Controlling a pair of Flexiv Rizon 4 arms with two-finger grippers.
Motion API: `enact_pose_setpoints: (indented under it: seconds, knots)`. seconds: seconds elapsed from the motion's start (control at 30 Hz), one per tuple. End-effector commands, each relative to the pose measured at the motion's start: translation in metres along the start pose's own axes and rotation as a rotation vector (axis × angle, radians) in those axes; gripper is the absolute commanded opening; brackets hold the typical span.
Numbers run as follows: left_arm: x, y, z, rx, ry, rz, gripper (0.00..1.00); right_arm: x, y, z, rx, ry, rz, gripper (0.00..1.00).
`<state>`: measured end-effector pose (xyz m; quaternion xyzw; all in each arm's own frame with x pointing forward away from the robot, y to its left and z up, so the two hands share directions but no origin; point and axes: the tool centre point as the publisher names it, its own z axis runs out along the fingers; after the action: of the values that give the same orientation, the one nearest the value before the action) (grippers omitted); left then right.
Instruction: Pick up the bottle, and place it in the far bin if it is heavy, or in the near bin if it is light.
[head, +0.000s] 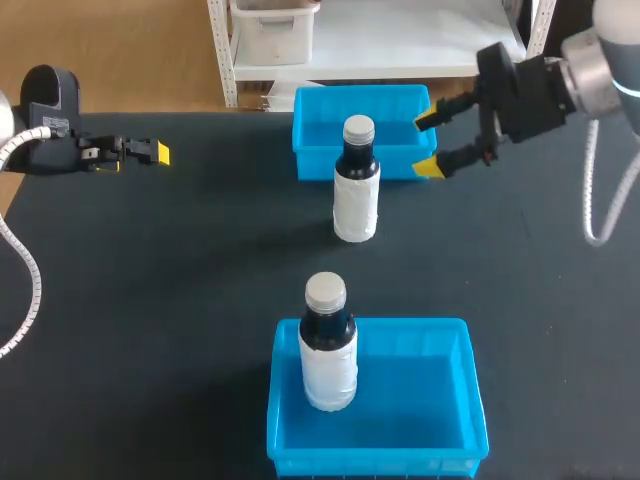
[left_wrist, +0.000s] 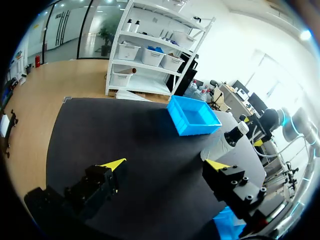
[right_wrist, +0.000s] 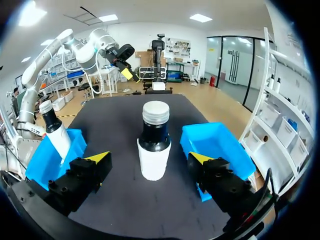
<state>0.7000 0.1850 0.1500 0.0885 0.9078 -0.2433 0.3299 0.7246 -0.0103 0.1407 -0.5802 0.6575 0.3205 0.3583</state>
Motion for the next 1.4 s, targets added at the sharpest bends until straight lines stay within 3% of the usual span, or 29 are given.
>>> enact_pose_setpoints:
  seconds: [0.03, 0.6, 1.4]
  knots:
    - [0.000, 0.000, 0.000, 0.000, 0.000, 0.000, 1.00, -0.004, -0.021, 0.021, -0.106, -0.002, -0.013, 1.00]
    - [0.000, 0.000, 0.000, 0.000, 0.000, 0.000, 1.00, -0.020, -0.007, 0.057, -0.180, -0.030, -0.023, 1.00]
    - [0.000, 0.000, 0.000, 0.000, 0.000, 0.000, 1.00, -0.028, -0.005, 0.080, -0.166, -0.049, 0.000, 1.00]
